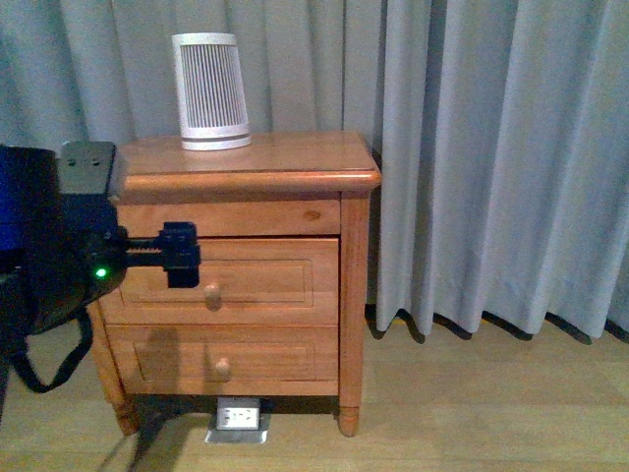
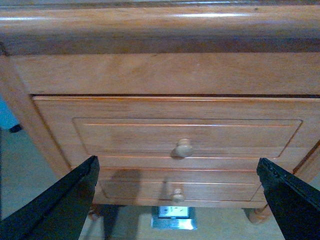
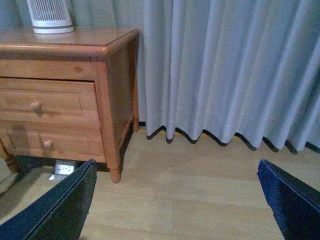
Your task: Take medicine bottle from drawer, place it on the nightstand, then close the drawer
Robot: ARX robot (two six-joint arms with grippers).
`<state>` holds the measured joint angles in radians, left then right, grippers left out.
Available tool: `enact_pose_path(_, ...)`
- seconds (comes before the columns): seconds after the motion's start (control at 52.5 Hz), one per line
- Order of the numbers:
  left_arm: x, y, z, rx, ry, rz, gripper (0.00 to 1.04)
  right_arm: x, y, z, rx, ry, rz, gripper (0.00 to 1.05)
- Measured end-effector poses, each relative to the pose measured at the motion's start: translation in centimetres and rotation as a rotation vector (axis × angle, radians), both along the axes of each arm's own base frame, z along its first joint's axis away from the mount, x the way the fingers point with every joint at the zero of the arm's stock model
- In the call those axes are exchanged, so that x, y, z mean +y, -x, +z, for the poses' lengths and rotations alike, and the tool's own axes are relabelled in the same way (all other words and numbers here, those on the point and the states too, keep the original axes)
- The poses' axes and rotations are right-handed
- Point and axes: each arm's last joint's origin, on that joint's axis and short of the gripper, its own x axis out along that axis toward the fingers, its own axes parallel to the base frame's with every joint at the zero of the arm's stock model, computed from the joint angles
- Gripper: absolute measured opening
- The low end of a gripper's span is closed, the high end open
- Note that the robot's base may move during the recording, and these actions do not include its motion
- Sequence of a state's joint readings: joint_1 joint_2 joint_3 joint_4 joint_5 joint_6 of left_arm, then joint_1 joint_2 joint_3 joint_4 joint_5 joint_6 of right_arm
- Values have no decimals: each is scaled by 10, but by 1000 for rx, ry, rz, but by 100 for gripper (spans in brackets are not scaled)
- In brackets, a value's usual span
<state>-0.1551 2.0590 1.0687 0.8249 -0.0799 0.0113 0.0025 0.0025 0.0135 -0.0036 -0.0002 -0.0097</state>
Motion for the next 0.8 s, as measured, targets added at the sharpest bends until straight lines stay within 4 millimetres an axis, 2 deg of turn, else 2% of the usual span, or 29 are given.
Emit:
enact_pose_path(0.19, -16, -34, -19, 12, -14, -50, 98, 0, 0, 0, 0, 0, 0, 98)
enact_pose_path(0.248, -21, -45, -31, 18, -28, -67, 98, 0, 0, 0, 0, 0, 0, 98)
enact_pose_path(0.514, -33, -71, -71, 65, -37, -84, 98, 0, 0, 0, 0, 0, 0, 98)
enact_pose_path(0.8, -36, -98, -85, 68, -31, -91, 98, 0, 0, 0, 0, 0, 0, 98)
